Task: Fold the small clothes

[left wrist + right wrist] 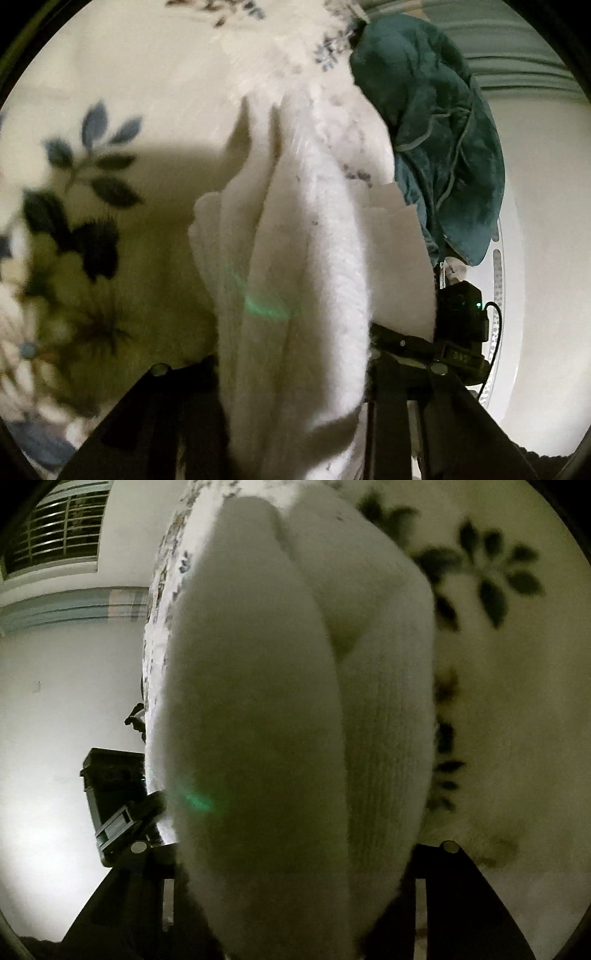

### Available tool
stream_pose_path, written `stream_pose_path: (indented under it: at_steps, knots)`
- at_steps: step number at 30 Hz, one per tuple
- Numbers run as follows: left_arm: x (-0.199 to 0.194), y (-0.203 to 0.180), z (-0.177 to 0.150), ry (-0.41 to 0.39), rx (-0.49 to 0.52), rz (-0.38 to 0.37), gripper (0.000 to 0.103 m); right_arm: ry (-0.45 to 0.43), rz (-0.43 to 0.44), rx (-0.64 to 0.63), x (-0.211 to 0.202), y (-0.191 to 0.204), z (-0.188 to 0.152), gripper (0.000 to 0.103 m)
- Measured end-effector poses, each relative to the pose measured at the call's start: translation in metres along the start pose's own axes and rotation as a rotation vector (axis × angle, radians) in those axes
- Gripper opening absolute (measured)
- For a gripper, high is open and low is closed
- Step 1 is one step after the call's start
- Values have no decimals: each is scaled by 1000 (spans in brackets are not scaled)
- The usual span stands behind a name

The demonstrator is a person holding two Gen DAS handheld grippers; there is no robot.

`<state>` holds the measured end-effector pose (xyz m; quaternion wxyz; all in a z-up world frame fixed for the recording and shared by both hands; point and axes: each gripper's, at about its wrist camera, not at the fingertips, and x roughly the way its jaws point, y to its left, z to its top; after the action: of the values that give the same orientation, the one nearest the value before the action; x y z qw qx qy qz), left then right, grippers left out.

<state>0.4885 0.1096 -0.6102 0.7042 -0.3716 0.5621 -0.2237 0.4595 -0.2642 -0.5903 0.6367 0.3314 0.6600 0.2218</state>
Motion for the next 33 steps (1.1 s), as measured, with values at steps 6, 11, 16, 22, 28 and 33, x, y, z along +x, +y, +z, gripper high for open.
stream_pose_path:
  at_steps: [6,11,16,22,28,33]
  knots:
    - [-30,-26,28,-50,45,-18,26,-44,8,-46,-16,41,9,45]
    - [-55,-43,79,-111,65,-17,26,-82,10,-123,-36,88,46,45]
    - [-70,-47,146,-172,82,-2,26,-118,13,-187,-31,132,112,45]
    - [-63,-24,230,-196,84,51,26,-136,12,-207,7,158,200,45]
    - [-29,24,270,-126,48,133,28,-104,-37,-170,69,153,257,45]
    - [-24,40,264,-100,-10,156,36,-62,-103,-153,88,138,264,56]
